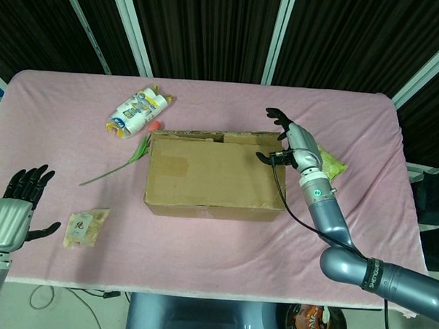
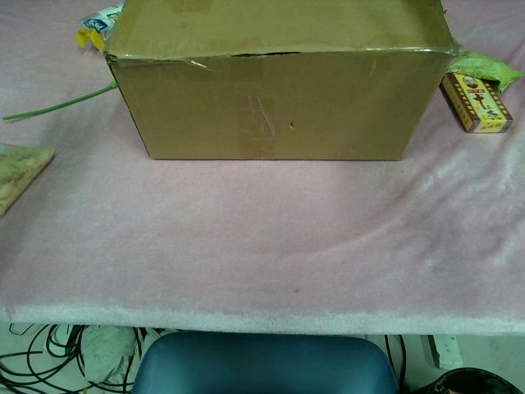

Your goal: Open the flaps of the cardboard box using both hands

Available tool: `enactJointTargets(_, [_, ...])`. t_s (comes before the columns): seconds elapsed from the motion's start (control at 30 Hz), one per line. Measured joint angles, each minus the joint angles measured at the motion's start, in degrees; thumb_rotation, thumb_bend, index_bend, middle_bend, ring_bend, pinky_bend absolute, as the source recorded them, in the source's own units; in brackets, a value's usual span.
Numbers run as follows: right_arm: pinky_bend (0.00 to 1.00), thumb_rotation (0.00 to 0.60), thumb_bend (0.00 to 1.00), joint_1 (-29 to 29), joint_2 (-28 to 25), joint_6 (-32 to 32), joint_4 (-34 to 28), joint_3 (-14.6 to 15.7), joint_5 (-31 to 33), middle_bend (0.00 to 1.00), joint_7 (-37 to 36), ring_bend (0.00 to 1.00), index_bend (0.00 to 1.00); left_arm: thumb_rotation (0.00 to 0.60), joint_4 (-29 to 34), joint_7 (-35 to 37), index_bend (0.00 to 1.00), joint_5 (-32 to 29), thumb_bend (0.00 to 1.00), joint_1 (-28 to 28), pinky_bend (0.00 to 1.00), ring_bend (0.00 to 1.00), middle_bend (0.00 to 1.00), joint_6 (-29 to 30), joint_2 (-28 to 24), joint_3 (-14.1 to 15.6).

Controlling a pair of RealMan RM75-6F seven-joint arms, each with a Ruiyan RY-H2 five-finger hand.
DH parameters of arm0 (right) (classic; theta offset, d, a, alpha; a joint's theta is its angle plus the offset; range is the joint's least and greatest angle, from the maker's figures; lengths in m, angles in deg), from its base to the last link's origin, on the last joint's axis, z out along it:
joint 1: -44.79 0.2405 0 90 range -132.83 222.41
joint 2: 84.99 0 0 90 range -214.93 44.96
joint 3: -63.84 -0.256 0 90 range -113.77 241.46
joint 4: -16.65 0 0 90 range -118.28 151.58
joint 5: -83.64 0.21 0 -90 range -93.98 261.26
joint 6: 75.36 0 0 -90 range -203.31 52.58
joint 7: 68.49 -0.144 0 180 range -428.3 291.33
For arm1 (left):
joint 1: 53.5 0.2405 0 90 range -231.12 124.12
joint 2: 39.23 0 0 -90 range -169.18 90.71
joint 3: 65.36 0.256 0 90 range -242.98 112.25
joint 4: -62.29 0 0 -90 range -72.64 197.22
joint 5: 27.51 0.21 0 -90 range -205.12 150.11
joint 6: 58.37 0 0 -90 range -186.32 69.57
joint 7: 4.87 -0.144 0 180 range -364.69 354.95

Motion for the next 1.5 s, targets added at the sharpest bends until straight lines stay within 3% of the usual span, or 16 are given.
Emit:
enactJointTargets(0.67, [0.37,0.6,0.29,2.09,1.72,-9.85,6.64,2.42,-5.37,0.2,-5.04,0.28,0.15,0.6,0.2,0.13,0.0,-0.33,0.09,0.12,0.0,0.0,0.0,-1.36,-0.33,-0.48])
enactJointTargets(0.83, [0.44,0.6,0.29,2.1,1.66,-9.9,6.68,2.31,-6.32,0.2,-6.21,0.3,0.15,0.6,0.26,0.18,0.0,-0.34,0.09,0.16,0.0,0.0,0.0,-1.57,-0.37,-0.6])
enactJointTargets(0.97, [0.49,0.6,0.29,1.82,1.4,-9.1,5.7,1.68,-6.79,0.2,-7.39,0.31,0.15,0.6,0.3,0.18,0.0,-0.35,0.09,0.19,0.0,0.0,0.0,-1.64,-0.37,-0.73])
enactJointTargets(1.5, [0.49,0.6,0.29,0.66,-3.14,-8.16,-3.21,-1.91,-5.64,0.19,-11.64,0.31,0.13,0.6,0.5,0.08,0.0,0.11,0.09,0.4,0.0,0.0,0.0,-1.67,-0.38,-0.93])
